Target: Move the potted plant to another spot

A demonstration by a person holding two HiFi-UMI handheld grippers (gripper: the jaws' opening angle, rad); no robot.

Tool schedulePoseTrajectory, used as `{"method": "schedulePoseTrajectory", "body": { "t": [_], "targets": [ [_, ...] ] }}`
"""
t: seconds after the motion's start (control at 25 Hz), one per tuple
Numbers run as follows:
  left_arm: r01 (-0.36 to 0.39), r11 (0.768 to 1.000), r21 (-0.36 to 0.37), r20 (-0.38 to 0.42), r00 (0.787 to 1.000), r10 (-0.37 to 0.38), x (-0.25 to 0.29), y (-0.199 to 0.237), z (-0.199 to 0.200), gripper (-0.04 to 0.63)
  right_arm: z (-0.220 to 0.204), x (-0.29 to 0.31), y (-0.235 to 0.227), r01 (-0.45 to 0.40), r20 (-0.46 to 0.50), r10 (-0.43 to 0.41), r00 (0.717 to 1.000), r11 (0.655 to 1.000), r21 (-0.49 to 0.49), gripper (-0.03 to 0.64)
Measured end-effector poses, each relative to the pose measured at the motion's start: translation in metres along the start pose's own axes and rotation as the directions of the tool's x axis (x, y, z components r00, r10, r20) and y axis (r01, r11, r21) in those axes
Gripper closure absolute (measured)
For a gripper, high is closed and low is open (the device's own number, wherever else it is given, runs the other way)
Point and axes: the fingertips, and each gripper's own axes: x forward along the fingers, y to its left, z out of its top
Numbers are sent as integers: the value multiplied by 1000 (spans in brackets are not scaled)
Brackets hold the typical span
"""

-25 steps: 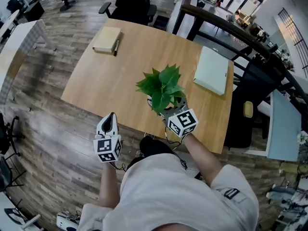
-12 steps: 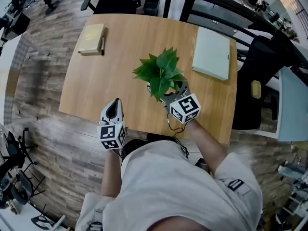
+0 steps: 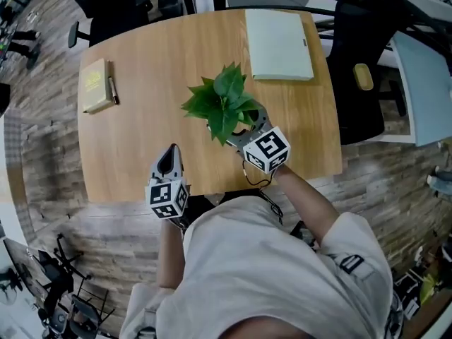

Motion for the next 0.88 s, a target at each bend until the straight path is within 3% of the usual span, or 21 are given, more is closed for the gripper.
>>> {"method": "schedulePoseTrajectory", "body": {
  "t": [0.28, 0.72, 0.88],
  "targets": [
    [98, 995, 25, 3, 995, -98, 23, 0, 2, 583, -17, -8, -10, 89, -22, -89, 996, 996, 10, 156],
    [40, 998, -39, -9, 999, -40, -5, 132, -6, 583, -28, 84, 54, 56, -89, -55, 995, 998, 9, 156],
    [18, 998, -59, -22, 1000, -20, -5, 144, -18, 583, -40, 96, 59, 32, -117, -29, 993, 999, 20, 157]
  ]
}}
